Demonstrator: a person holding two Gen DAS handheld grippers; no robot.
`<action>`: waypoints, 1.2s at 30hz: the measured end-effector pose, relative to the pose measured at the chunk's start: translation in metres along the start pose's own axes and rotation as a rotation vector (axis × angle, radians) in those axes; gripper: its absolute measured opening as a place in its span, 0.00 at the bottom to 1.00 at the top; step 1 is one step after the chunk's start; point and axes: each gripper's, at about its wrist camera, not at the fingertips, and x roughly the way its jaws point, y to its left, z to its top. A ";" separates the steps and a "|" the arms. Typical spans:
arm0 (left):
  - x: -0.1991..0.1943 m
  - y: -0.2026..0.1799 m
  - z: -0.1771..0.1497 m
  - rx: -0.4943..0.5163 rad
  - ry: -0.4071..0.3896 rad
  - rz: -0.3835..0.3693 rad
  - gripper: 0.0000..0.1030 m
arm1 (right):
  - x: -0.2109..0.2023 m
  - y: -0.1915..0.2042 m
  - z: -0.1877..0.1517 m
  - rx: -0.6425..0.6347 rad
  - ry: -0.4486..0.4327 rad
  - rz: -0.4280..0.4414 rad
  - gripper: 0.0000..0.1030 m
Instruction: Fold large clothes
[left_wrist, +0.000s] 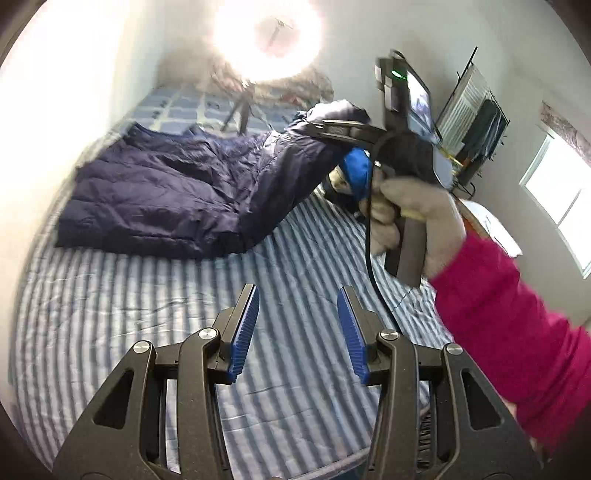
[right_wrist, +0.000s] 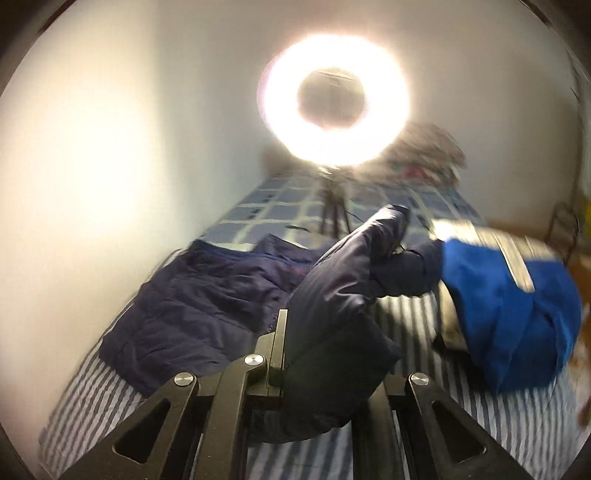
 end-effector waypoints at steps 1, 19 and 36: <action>-0.004 0.001 -0.003 0.010 -0.007 0.019 0.44 | 0.001 0.010 0.004 -0.029 -0.003 0.003 0.09; -0.053 0.021 -0.016 -0.004 -0.085 -0.007 0.44 | 0.122 0.242 -0.005 -0.395 0.127 0.247 0.08; -0.048 0.029 -0.004 -0.014 -0.106 0.022 0.44 | 0.147 0.268 -0.046 -0.499 0.249 0.444 0.32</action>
